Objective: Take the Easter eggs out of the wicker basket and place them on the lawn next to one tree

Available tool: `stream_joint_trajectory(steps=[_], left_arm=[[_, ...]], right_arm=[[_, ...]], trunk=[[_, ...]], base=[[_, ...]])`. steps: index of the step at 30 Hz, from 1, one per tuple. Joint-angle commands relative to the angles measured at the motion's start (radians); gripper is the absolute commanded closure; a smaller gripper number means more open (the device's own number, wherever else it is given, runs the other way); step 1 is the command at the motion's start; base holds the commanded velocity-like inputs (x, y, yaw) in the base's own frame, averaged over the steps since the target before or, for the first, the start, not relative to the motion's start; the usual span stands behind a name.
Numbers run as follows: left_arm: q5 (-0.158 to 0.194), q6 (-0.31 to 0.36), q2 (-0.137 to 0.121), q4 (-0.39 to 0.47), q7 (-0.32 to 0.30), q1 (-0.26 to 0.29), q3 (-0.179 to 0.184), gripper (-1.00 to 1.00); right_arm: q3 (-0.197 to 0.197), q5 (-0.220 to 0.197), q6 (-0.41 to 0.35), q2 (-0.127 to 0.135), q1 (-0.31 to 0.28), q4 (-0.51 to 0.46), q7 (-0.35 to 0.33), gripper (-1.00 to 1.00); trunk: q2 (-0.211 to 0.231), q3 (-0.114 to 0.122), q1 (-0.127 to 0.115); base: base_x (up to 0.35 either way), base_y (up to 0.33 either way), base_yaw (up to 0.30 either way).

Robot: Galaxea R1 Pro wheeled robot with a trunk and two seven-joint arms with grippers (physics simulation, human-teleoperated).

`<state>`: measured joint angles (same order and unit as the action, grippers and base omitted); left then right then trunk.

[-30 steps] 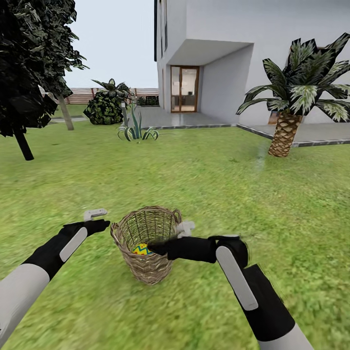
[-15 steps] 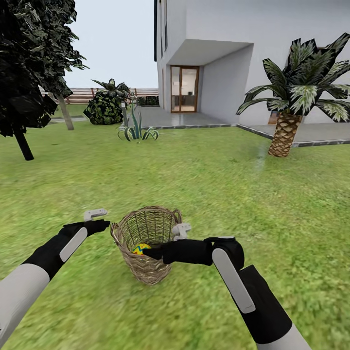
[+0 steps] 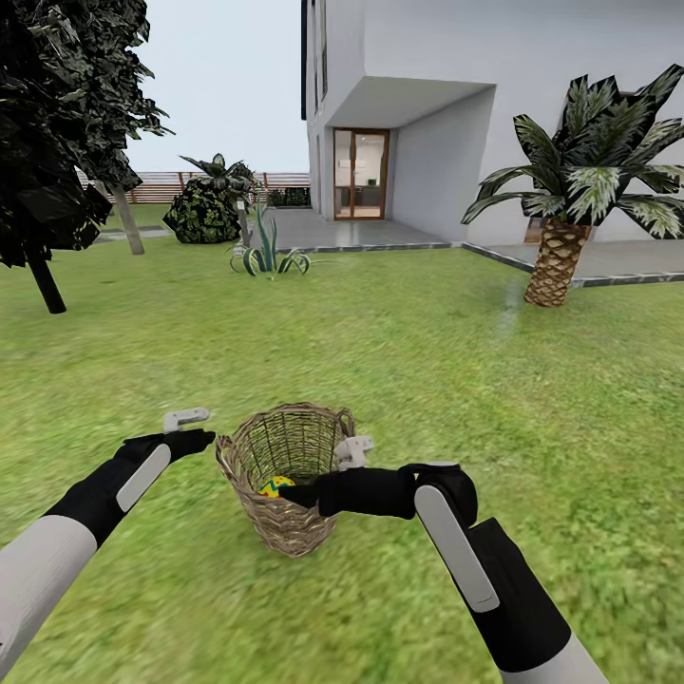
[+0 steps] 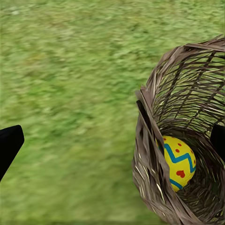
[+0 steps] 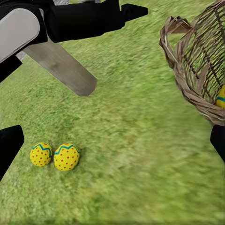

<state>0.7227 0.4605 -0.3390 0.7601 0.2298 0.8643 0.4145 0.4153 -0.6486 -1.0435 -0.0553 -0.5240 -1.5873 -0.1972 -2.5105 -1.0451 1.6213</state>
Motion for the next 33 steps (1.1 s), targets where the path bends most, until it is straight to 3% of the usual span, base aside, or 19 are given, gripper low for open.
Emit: stream_joint_trajectory(steps=[1,4,9,12,22,26,33], left_arm=[[0.011,0.001,-0.002,0.002,0.009,0.001,0.006,-1.0],[0.011,0.001,-0.002,0.002,0.009,0.001,0.006,-1.0],[0.01,0.001,-0.002,0.002,0.01,0.001,0.007,-1.0],[0.01,0.001,-0.002,0.003,0.01,0.001,0.007,-1.0],[0.01,0.001,-0.002,0.004,0.01,0.001,0.007,-1.0],[0.009,0.001,-0.002,0.011,0.01,0.001,0.008,-1.0],[0.009,0.001,-0.002,0.015,0.01,0.001,0.009,-1.0]], right_arm=[[-0.004,0.012,-0.004,0.0,-0.001,0.0,-0.007,-1.0],[-0.014,0.014,-0.004,0.001,-0.001,0.0,-0.001,-1.0],[-0.086,0.013,-0.004,0.004,-0.001,0.0,0.004,-1.0],[-0.109,0.016,-0.004,0.005,-0.001,0.0,0.005,-1.0],[-0.137,0.022,-0.004,0.006,-0.001,0.0,0.022,-1.0],[-0.173,0.02,-0.004,0.006,-0.001,0.0,0.023,-1.0],[-0.185,0.015,-0.004,0.006,-0.001,0.0,0.024,-1.0]], trunk=[[0.0,-0.001,0.0],[0.0,-0.001,0.0],[0.0,-0.001,0.0],[0.0,-0.001,0.0],[0.0,-0.001,0.0],[0.0,0.014,-0.002],[0.001,0.018,-0.002]], base=[[0.0,0.0,0.0],[0.0,0.0,0.0],[0.0,0.0,0.0],[0.0,0.0,0.0],[0.0,0.0,0.0],[0.0,0.0,0.0],[0.0,0.0,-0.004]])
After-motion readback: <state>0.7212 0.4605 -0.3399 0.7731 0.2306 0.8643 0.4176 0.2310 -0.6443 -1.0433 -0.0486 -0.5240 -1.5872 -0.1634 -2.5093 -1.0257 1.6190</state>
